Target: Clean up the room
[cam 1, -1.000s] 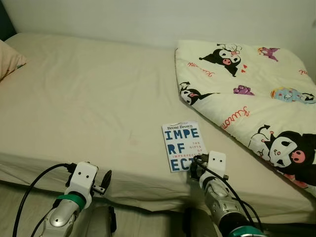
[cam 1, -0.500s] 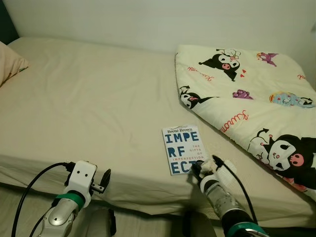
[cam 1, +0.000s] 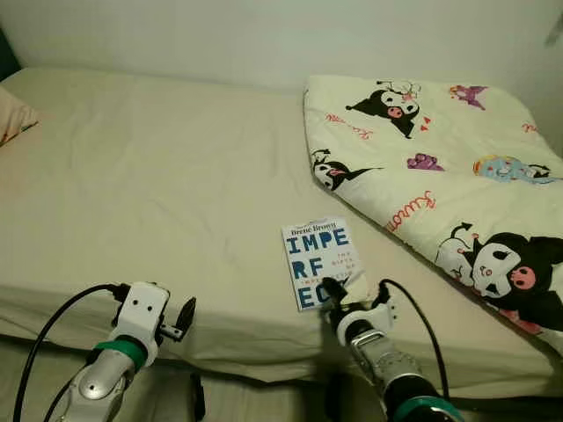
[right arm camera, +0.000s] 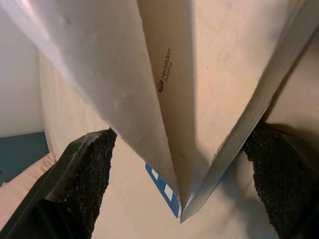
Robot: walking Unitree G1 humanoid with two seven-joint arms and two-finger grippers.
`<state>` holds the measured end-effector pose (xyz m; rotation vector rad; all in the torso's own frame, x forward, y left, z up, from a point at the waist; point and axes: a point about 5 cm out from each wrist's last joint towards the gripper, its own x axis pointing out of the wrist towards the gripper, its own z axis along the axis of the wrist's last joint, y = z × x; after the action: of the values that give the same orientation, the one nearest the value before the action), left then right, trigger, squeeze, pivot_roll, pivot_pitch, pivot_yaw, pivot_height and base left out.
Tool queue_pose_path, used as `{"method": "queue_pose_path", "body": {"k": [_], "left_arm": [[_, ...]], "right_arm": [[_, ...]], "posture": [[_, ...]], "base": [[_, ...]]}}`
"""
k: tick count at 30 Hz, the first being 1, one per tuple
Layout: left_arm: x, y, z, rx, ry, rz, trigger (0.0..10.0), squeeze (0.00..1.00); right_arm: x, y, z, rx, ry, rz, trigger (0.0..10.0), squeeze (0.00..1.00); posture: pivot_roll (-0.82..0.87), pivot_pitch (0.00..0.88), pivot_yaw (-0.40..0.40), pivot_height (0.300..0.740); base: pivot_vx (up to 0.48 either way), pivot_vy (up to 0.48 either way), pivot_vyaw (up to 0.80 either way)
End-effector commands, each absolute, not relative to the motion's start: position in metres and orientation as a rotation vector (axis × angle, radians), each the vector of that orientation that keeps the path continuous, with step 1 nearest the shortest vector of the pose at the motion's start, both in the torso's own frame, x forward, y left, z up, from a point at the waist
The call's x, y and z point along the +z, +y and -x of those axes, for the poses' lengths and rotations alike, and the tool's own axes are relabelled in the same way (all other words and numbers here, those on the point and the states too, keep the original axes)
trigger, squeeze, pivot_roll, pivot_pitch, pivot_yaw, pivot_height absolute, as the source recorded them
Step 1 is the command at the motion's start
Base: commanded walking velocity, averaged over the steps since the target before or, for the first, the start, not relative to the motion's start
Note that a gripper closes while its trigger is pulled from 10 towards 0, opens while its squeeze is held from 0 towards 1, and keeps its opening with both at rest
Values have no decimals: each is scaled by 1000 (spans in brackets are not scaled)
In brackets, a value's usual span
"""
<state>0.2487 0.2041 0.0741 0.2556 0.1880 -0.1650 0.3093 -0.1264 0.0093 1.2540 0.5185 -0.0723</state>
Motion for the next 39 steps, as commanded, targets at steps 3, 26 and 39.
{"method": "queue_pose_path", "body": {"k": [3,26,39], "left_arm": [[75,210,-240,-172,217,-267,10000,0],[102,220,-224,-179,188,-260,10000,0],[107,219,-222,-184,191,-251,10000,0]], "right_arm": [[-11,-107,-289,-103,595,-1240,10000,0],[-2,-133,-298,-387,230,-1449,10000,0],[29,-154,-325,-345,83,-1410,10000,0]], "posture": [[283,98,62,567],[379,180,113,567],[367,178,107,567]], "base": [[0,0,0],[0,0,0],[0,0,0]]}}
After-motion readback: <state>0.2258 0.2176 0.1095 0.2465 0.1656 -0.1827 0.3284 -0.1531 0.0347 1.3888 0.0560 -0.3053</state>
